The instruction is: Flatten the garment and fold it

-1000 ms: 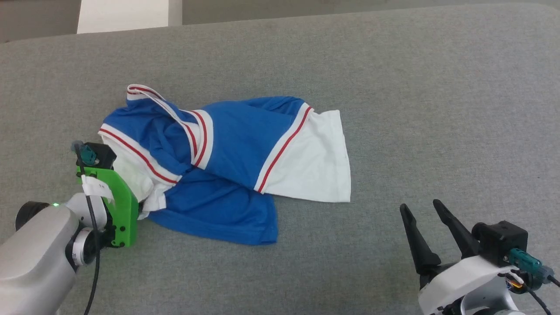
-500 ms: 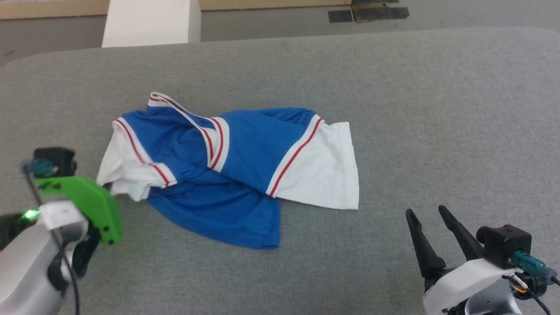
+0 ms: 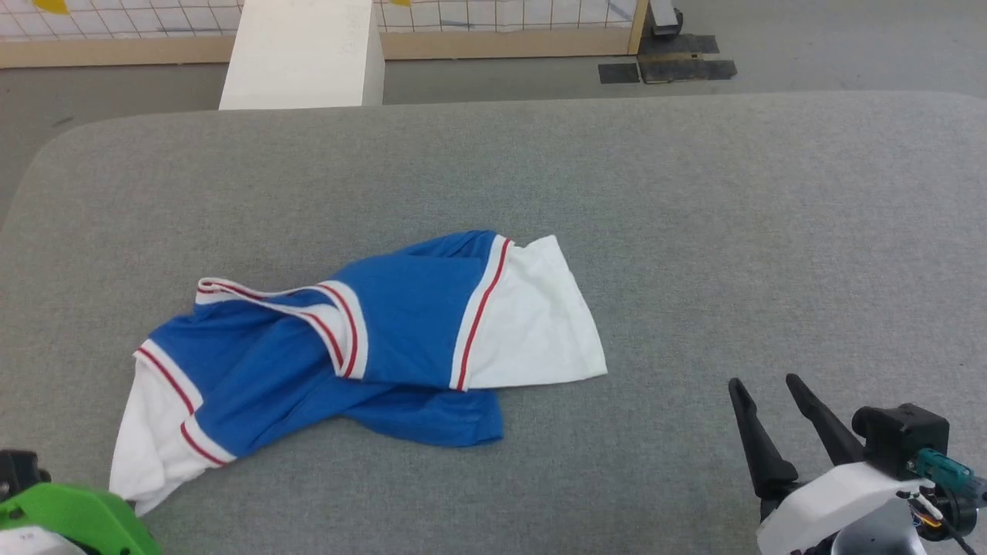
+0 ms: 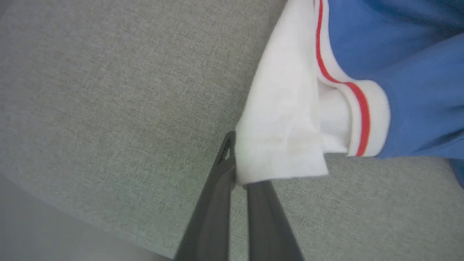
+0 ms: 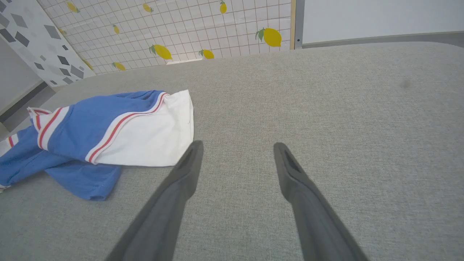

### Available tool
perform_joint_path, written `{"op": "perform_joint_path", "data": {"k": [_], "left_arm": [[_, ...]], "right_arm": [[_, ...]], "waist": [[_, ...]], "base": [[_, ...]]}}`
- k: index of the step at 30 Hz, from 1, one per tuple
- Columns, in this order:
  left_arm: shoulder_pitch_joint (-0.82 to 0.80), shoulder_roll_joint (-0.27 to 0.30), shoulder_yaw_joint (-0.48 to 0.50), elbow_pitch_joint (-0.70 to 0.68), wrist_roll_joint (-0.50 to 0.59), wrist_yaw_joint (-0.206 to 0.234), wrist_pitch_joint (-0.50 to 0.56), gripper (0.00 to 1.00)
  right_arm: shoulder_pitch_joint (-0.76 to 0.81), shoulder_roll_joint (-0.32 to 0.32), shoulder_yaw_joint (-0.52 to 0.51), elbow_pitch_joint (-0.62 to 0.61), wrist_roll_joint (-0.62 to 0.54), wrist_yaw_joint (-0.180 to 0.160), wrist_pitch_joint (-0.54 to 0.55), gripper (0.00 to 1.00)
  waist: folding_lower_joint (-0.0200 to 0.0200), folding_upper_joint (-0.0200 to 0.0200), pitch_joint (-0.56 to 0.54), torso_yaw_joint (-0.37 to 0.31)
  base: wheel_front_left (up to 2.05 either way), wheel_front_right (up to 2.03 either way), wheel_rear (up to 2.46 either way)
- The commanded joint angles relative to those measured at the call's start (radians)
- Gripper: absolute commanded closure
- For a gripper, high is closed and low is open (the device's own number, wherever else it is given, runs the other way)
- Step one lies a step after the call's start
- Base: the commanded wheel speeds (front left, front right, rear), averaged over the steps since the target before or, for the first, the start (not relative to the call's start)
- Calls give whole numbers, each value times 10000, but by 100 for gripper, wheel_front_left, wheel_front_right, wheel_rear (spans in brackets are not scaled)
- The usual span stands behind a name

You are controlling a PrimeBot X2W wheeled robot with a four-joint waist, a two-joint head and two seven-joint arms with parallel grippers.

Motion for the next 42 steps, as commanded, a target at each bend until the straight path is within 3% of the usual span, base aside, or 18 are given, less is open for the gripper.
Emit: {"op": "perform_joint_path", "data": {"k": [1,2,3,10,15,24,32,42], "left_arm": [[160,-103,38,92,-70,-107,-121,91],[151,-165,45,127,-44,-162,-230,31],[114,-234,30,157,44,-197,-383,0],[-245,-643,357,-30,896,-130,-2265,0],[-334,-630,161,-534,2150,-16,-3179,0],[33,-1268,165,-1667,4420,237,-3443,0],[689,-2048,726,-2297,5870,9,-3449,0],[544,-2640,1065,-2520,6528,-383,-3450,0]], "right_arm": [[104,15,-41,-25,15,-13,37,0],[102,15,-55,-33,3,-13,50,0],[107,15,-70,-39,-8,-13,71,0],[248,15,-141,-76,-49,-13,170,0],[346,15,-149,-43,-73,-13,232,0],[399,15,-218,84,-85,-13,276,0],[26,15,-110,646,-158,-13,408,0],[-2560,-200,882,3455,416,-13,2090,0]], "waist": [[0,120,-42,18],[0,120,-68,26],[0,120,-112,37],[0,120,-542,124],[0,120,-974,161],[0,120,-1317,265],[0,120,-1253,416],[0,120,-696,930]], "base": [[0,0,0],[0,0,0],[0,0,0],[0,0,0],[0,0,0],[0,0,0],[0,0,0],[0,0,0]]}}
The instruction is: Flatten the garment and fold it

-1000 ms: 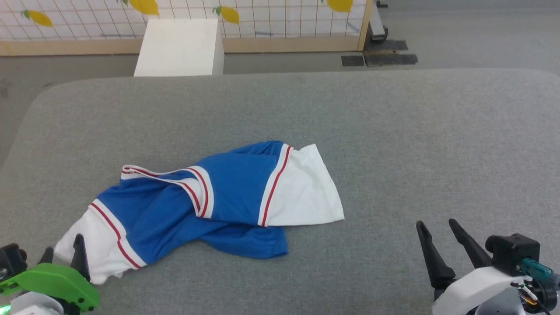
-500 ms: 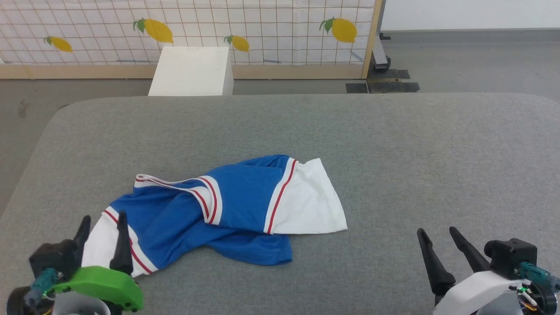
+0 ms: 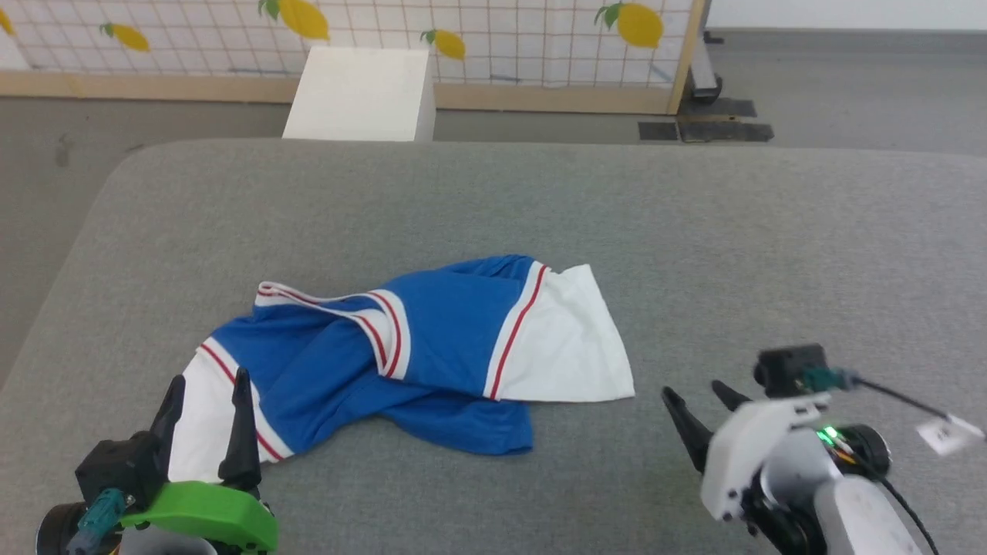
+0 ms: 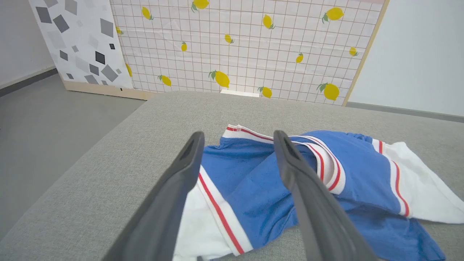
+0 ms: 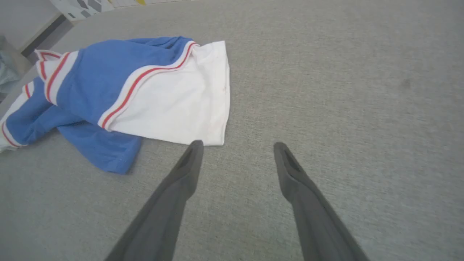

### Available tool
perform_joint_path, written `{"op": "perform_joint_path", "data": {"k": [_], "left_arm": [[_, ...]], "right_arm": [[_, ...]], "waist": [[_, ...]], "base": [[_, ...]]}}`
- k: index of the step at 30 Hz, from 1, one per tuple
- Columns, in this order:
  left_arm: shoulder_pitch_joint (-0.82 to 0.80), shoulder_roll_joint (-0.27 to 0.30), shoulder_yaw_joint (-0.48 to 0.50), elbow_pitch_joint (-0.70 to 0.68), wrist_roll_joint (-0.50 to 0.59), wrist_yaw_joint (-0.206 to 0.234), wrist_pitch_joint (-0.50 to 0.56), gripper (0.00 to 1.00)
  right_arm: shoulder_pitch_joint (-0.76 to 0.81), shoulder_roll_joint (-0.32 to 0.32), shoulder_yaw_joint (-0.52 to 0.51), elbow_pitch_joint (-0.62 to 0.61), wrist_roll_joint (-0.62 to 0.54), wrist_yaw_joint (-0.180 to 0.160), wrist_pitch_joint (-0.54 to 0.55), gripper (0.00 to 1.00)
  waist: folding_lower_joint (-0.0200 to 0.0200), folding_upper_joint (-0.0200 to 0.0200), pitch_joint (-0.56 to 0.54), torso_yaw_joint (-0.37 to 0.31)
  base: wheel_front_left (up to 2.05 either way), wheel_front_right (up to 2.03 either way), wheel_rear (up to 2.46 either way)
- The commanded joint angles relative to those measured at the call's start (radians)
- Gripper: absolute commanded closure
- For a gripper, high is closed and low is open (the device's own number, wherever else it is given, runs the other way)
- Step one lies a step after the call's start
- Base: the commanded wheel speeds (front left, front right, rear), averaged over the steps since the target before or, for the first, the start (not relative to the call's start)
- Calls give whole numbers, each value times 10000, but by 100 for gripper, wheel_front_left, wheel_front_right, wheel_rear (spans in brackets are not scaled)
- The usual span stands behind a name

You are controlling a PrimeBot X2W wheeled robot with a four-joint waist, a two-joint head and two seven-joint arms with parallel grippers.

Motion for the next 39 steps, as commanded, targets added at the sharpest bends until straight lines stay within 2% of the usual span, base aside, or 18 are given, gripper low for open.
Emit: {"op": "perform_joint_path", "data": {"k": [1,9,14,19,20,22,26,30,34,39], "left_arm": [[-109,-90,73,-12,131,-59,-44,0],[-570,-471,77,114,431,-323,-45,0],[-768,-683,98,174,553,-440,-45,0],[-805,-896,169,316,639,-542,-45,0],[-805,-924,186,336,656,-561,-45,0],[-795,-986,242,380,685,-592,-45,0],[-710,-1044,341,502,728,-657,-45,0],[-596,-1013,442,641,711,-692,-45,0],[-468,-894,568,759,608,-696,-21,0],[-268,-649,795,858,324,-726,219,0]], "right_arm": [[-530,-106,209,407,155,-13,312,0],[-3309,-388,1499,3343,668,-13,1782,0],[-4200,-414,1838,4792,732,-13,2198,0],[-4360,-297,2673,6102,1267,-13,3230,0],[-4324,-271,2811,6239,1438,-13,3397,53],[-4272,-264,3159,6407,1711,-13,3588,100],[-4316,-355,3581,6427,2204,-13,3448,100],[-4617,-612,3757,6086,2464,-13,2612,100],[-4796,-1025,3670,5619,2670,-13,1835,100],[-4389,-1795,3409,4913,2828,-13,1427,100]], "waist": [[0,120,257,236],[0,120,800,811],[0,120,1085,1013],[0,120,1217,1159],[0,120,1228,1174],[0,120,1241,1197],[0,120,1144,1172],[0,120,916,1086],[0,120,630,939],[0,120,310,706]], "base": [[0,0,0],[0,0,0],[0,0,0],[0,0,0],[0,0,0],[0,0,0],[0,0,0],[0,0,0],[0,0,0],[0,0,0]]}}
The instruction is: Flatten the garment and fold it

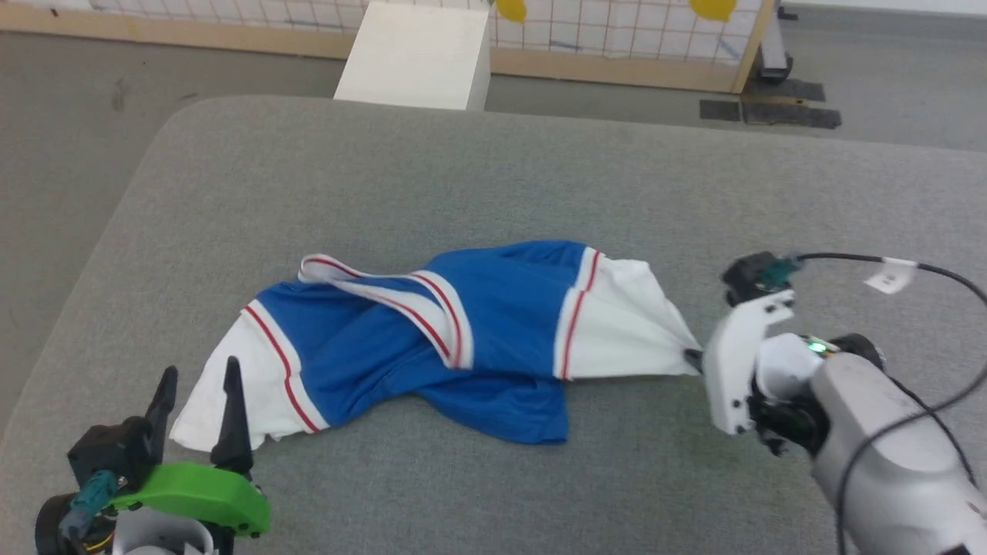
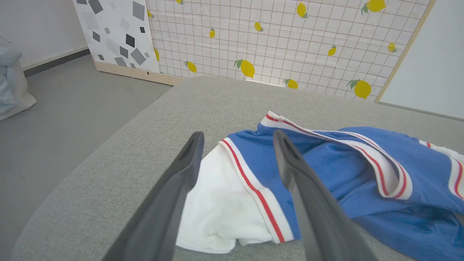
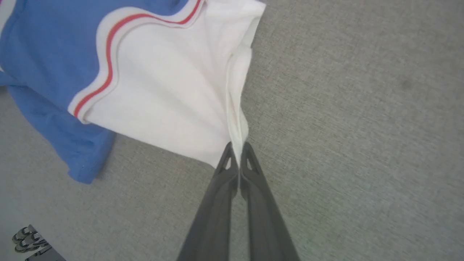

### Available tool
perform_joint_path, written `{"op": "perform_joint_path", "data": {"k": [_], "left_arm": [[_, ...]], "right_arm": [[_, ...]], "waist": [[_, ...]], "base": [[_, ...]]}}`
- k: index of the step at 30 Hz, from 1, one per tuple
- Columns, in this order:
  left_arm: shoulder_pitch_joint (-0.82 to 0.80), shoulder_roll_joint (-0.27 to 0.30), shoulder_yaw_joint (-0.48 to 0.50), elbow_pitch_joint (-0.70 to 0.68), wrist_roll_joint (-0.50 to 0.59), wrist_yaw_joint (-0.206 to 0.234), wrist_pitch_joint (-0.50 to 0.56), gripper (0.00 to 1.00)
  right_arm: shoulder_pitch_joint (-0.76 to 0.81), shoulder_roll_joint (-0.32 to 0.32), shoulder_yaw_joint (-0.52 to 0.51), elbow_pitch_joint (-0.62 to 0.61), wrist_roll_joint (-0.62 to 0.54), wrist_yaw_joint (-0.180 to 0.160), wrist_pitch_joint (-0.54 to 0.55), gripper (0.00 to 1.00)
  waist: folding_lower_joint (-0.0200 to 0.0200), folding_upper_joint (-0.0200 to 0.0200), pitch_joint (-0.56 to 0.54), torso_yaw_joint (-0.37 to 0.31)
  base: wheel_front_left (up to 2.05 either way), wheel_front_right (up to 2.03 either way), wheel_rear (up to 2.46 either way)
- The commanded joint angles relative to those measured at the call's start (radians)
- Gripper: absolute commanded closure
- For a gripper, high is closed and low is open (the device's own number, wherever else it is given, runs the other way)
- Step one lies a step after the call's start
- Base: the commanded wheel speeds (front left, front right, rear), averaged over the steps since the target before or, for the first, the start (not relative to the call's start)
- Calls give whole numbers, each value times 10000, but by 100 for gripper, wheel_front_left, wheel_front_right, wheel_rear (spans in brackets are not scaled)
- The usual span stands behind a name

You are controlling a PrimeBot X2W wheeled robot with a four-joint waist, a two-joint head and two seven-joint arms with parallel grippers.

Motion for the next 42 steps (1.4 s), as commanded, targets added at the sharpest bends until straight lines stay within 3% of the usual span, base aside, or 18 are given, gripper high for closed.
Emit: {"op": "perform_joint_path", "data": {"k": [1,3,10,17,23,28,42], "left_arm": [[159,120,100,35,-128,-54,72,0],[350,368,338,63,-423,-37,406,0],[396,1005,587,327,-1142,-456,1478,0],[-858,1955,270,1403,-2102,-1904,3673,0],[-2494,2212,-299,2354,-2429,-2859,5272,0],[-3543,2193,-700,3345,-2716,-3369,6423,0],[-5150,1936,-1445,6289,-3026,-3874,7815,0]], "right_arm": [[345,-247,-158,-151,104,46,-91,100],[1050,-828,-861,-750,72,46,-266,100],[2492,-1207,-2550,-1948,-317,46,-15,100],[3498,-842,-3745,-3676,-1001,46,858,100],[3610,-378,-4095,-4827,-1311,46,1482,100],[3469,-111,-4089,-5464,-1474,46,1744,100],[3108,241,-3916,-5908,-1514,46,1855,100]], "waist": [[0,120,-215,-213],[0,120,-418,-451],[0,120,-528,-735],[0,120,-145,-1112],[0,120,520,-1470],[0,120,1152,-1815],[0,120,2291,-2484]], "base": [[0,0,0],[0,0,0],[0,0,0],[0,0,0],[0,0,0],[0,0,0],[0,0,0]]}}
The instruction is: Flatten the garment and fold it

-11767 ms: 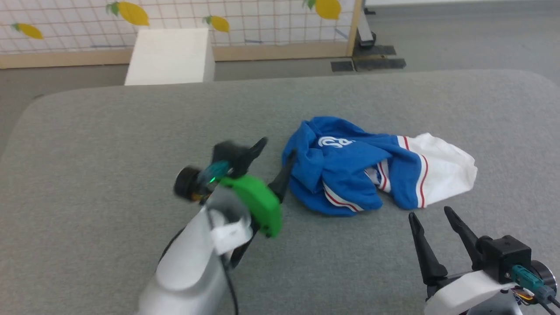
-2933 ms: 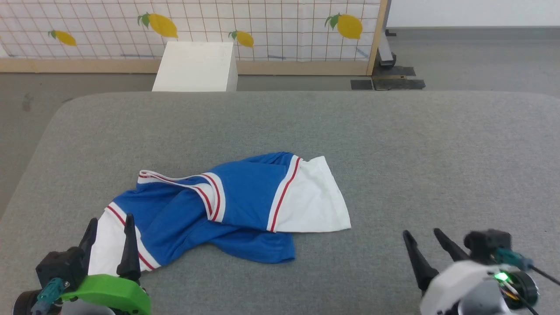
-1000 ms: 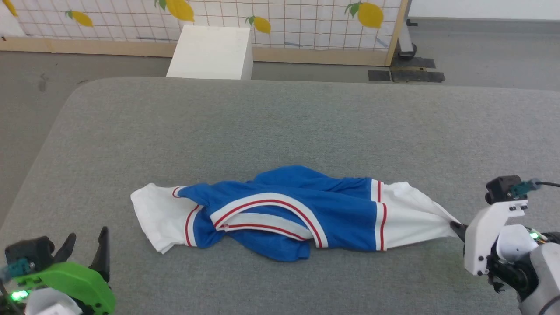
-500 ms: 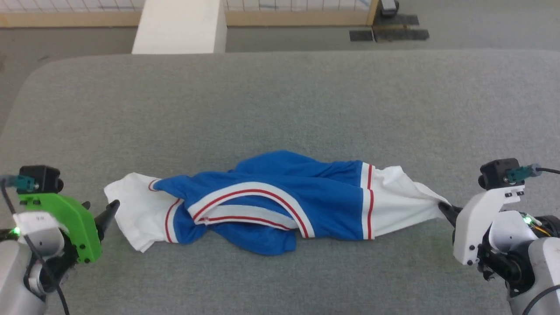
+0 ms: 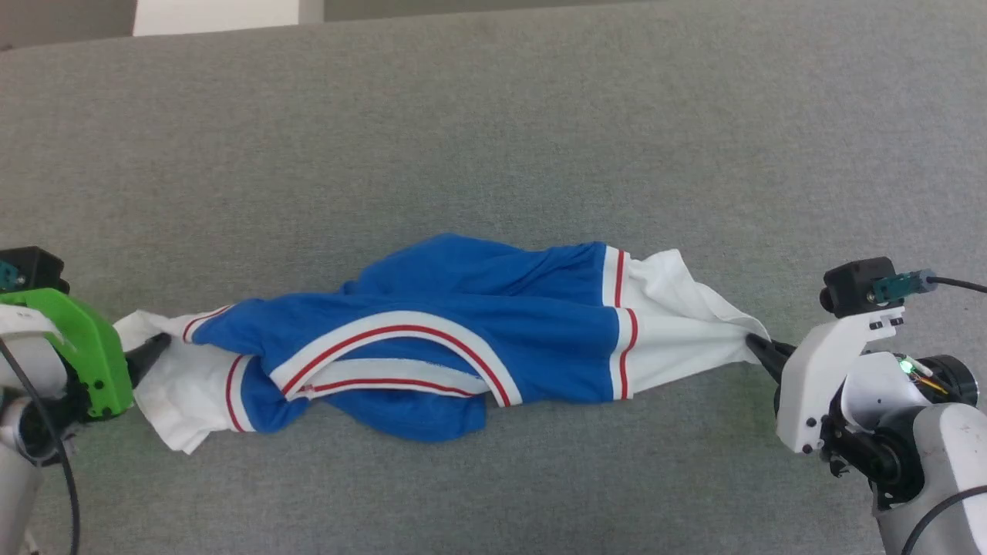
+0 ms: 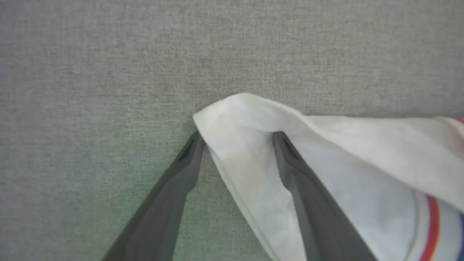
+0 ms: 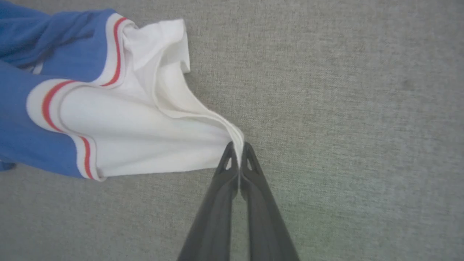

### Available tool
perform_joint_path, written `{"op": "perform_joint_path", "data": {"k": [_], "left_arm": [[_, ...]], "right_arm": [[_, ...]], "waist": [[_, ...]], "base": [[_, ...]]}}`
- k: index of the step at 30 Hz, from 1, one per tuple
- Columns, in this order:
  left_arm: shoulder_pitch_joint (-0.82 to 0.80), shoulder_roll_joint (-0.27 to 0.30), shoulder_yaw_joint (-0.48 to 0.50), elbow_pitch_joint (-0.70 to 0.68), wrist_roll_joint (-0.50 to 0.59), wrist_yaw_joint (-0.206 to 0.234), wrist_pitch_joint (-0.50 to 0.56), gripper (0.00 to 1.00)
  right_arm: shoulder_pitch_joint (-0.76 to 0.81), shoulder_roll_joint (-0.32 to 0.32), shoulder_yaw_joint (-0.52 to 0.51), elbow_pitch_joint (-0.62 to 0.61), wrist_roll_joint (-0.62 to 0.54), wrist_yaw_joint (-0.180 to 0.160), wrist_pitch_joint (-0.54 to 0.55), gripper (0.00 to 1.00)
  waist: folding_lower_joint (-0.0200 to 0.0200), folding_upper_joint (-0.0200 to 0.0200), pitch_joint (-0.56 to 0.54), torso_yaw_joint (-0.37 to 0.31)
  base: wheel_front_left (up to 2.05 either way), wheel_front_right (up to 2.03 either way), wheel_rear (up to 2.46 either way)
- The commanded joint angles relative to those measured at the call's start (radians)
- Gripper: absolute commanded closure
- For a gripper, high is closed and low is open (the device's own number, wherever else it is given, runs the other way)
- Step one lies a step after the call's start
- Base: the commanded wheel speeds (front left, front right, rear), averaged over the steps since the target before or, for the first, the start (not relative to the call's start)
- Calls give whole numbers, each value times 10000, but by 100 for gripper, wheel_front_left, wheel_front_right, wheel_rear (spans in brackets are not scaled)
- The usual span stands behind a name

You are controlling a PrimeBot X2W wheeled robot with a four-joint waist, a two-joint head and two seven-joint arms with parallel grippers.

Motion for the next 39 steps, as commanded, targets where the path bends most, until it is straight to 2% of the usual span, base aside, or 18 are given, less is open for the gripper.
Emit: {"op": "perform_joint_path", "data": {"k": [1,2,3,4,5,9,12,16,25,32,39], "left_arm": [[140,-356,-379,407,-7,-58,388,0],[165,-518,-499,593,-113,-69,681,0],[169,-656,-553,700,-197,-77,808,39],[179,-827,-651,803,-259,-88,930,73],[181,-955,-703,869,-310,-98,962,100],[144,-1342,-846,1132,-395,-127,755,100],[1,-1402,-933,1282,-185,-135,281,100],[-320,-1316,-1032,1352,294,-121,-523,100],[-1491,-1123,-986,1067,1219,352,-2111,100],[-2810,-1257,-1100,1354,1728,461,-2623,100],[-4815,-1419,-1145,2109,2251,551,-3168,100]], "right_arm": [[-140,38,20,-5,-7,37,2,100],[-141,44,30,2,-2,37,-8,100],[-140,49,27,6,3,37,-20,100],[-138,56,12,17,8,37,-35,100],[-136,57,-4,24,2,37,-44,100],[-134,77,-40,42,10,37,-42,100],[-123,50,-91,74,0,37,-57,100],[-107,-36,-176,172,29,37,-222,100],[-606,-358,-694,1045,-363,37,-1094,100],[-2334,-596,-677,2420,-657,37,-1532,100],[-5213,-612,-777,4094,-911,37,-2142,100]], "waist": [[0,120,233,-223],[0,120,241,-238],[0,120,252,-242],[0,120,258,-235],[0,120,265,-226],[0,120,239,-143],[0,120,86,2],[0,120,-347,277],[0,120,-1834,918],[0,120,-2473,845],[0,120,-1791,524]], "base": [[0,0,0],[0,0,0],[0,0,0],[0,0,0],[0,0,0],[0,0,0],[0,0,0],[0,0,0],[0,0,0],[0,0,0],[0,0,0]]}}
